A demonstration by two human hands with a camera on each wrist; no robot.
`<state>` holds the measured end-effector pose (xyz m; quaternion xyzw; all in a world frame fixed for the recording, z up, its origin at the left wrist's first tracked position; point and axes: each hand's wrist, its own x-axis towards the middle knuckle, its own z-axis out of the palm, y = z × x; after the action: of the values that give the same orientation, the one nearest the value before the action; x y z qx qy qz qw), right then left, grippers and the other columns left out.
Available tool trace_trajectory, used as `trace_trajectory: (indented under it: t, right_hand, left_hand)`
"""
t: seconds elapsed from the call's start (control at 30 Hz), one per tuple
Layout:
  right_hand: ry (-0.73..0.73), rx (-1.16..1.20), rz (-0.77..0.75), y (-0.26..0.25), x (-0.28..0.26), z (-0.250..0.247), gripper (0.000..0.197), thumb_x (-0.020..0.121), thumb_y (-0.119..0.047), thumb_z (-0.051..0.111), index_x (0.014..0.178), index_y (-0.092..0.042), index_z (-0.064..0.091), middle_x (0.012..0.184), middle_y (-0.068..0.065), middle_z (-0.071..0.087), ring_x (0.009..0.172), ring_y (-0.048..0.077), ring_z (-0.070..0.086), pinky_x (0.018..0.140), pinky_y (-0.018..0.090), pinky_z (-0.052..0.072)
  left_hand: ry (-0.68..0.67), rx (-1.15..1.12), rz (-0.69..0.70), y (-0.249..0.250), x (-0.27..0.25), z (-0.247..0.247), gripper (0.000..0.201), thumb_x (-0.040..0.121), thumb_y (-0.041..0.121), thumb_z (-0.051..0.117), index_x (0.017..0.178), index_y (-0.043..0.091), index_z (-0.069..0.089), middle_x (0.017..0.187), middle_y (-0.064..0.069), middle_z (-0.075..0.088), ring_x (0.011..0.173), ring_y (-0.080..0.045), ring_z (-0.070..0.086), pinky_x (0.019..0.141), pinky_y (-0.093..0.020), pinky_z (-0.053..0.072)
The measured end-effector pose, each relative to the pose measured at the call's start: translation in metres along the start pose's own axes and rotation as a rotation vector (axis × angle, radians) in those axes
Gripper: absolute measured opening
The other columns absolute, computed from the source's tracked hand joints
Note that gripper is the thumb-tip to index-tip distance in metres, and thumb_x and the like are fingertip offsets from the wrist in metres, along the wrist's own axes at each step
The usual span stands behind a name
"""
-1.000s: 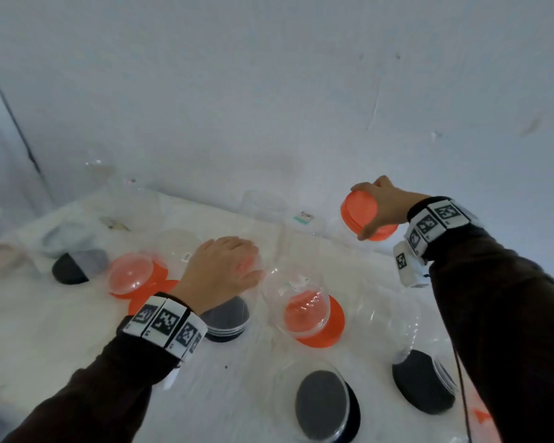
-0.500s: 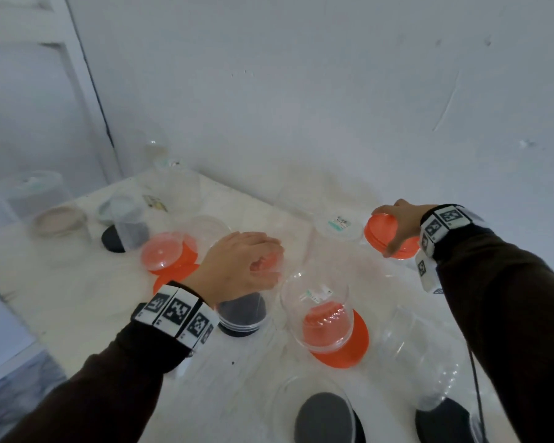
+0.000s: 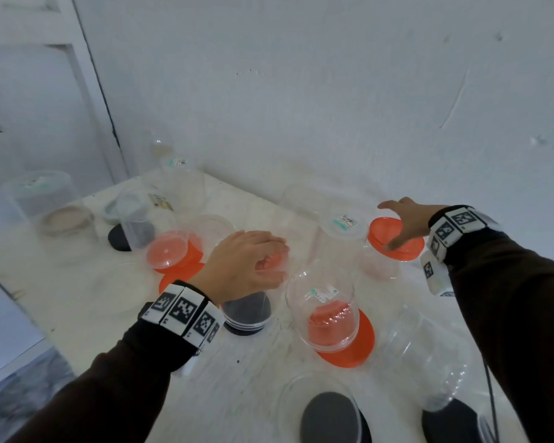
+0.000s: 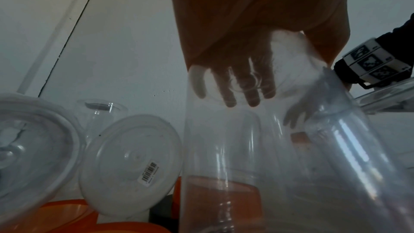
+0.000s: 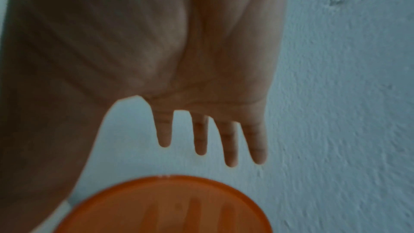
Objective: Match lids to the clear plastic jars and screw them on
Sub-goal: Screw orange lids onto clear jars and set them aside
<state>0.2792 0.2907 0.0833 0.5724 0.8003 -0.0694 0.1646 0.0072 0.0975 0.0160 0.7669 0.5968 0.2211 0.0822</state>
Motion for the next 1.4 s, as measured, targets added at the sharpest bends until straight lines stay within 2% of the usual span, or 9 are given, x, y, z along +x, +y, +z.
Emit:
trace_trajectory:
  t: [0.17, 0.33, 0.5, 0.6, 0.73, 0.9, 1.07, 1.2, 1.4]
  right_hand:
    - [0.259, 0.238, -0.092, 0.0, -0.036, -0.037, 0.076, 0.074, -0.037, 0.075, 0.137, -0.015, 0.039, 0.137, 0.009, 0.045, 0.116, 0.026, 0.049, 0.098, 0.037, 0.039]
    - [0.459, 0.359, -0.156, -0.012, -0.094, -0.062, 0.051, 0.075, -0.032, 0.074, 0.12, -0.015, 0.054, 0.119, 0.004, 0.057, 0.099, 0.019, 0.057, 0.088, 0.032, 0.045]
    - [0.491, 0.382, -0.251, -0.054, -0.152, -0.051, 0.04, 0.074, -0.032, 0.074, 0.109, -0.02, 0.059, 0.109, -0.002, 0.062, 0.094, 0.015, 0.062, 0.078, 0.024, 0.045]
    - [0.451, 0.412, -0.312, -0.088, -0.179, -0.027, 0.039, 0.074, -0.032, 0.073, 0.109, -0.022, 0.06, 0.106, -0.006, 0.062, 0.093, 0.011, 0.061, 0.08, 0.024, 0.047]
    - [0.39, 0.333, -0.357, -0.124, -0.188, 0.011, 0.045, 0.076, -0.037, 0.071, 0.116, -0.022, 0.057, 0.109, -0.011, 0.055, 0.098, 0.009, 0.056, 0.086, 0.028, 0.045]
    - [0.352, 0.283, -0.239, -0.145, -0.174, 0.059, 0.069, 0.074, -0.047, 0.07, 0.133, -0.024, 0.042, 0.136, -0.007, 0.035, 0.124, 0.014, 0.036, 0.098, 0.037, 0.039]
    - [0.345, 0.243, -0.055, -0.156, -0.157, 0.088, 0.097, 0.065, -0.059, 0.072, 0.143, -0.024, 0.024, 0.15, 0.001, 0.013, 0.137, 0.025, 0.013, 0.11, 0.045, 0.023]
    - [0.3, 0.255, 0.033, -0.16, -0.15, 0.101, 0.096, 0.067, -0.06, 0.07, 0.144, -0.028, 0.022, 0.151, 0.002, 0.008, 0.138, 0.029, 0.012, 0.109, 0.049, 0.023]
    - [0.344, 0.325, 0.097, -0.167, -0.148, 0.103, 0.091, 0.07, -0.045, 0.074, 0.144, -0.027, 0.025, 0.15, 0.004, 0.012, 0.133, 0.03, 0.015, 0.104, 0.048, 0.033]
  left_hand:
    - [-0.031, 0.034, 0.003, 0.002, -0.001, -0.003, 0.081, 0.065, 0.07, 0.025, 0.13, 0.029, 0.051, 0.138, 0.014, 0.046, 0.132, -0.008, 0.035, 0.111, -0.041, 0.025]
    - [-0.054, 0.058, 0.026, 0.004, -0.002, -0.005, 0.085, 0.065, 0.07, 0.02, 0.132, 0.026, 0.048, 0.14, 0.012, 0.044, 0.132, -0.01, 0.035, 0.111, -0.039, 0.024]
    - [-0.08, 0.1, 0.055, 0.003, 0.0, -0.006, 0.092, 0.066, 0.08, 0.018, 0.135, 0.024, 0.044, 0.145, 0.009, 0.038, 0.134, -0.011, 0.031, 0.112, -0.036, 0.02]
    - [-0.009, -0.166, 0.104, 0.0, -0.002, -0.01, 0.095, 0.071, 0.084, 0.018, 0.133, 0.019, 0.047, 0.143, 0.004, 0.04, 0.129, -0.012, 0.036, 0.108, -0.035, 0.031]
    - [0.169, -0.394, 0.146, -0.012, -0.012, -0.027, 0.064, 0.082, 0.065, 0.037, 0.123, 0.019, 0.053, 0.127, 0.008, 0.049, 0.116, -0.001, 0.043, 0.097, -0.003, 0.024]
    - [0.268, -0.336, 0.142, -0.052, -0.039, -0.047, 0.026, 0.09, 0.026, 0.055, 0.112, 0.013, 0.061, 0.113, 0.002, 0.061, 0.105, -0.004, 0.05, 0.087, -0.003, 0.031]
    - [-0.044, -0.033, 0.131, -0.081, -0.062, -0.047, 0.033, 0.083, 0.024, 0.066, 0.116, 0.019, 0.06, 0.119, 0.006, 0.057, 0.11, -0.006, 0.047, 0.08, -0.005, 0.024]
    - [-0.385, 0.083, 0.128, -0.091, -0.065, -0.034, 0.055, 0.081, 0.038, 0.065, 0.13, 0.022, 0.045, 0.137, 0.003, 0.041, 0.125, -0.012, 0.036, 0.102, -0.023, 0.029]
    - [-0.511, 0.228, 0.112, -0.1, -0.065, -0.017, 0.072, 0.084, 0.046, 0.058, 0.143, 0.02, 0.027, 0.151, 0.0, 0.021, 0.138, -0.019, 0.02, 0.113, -0.036, 0.021]
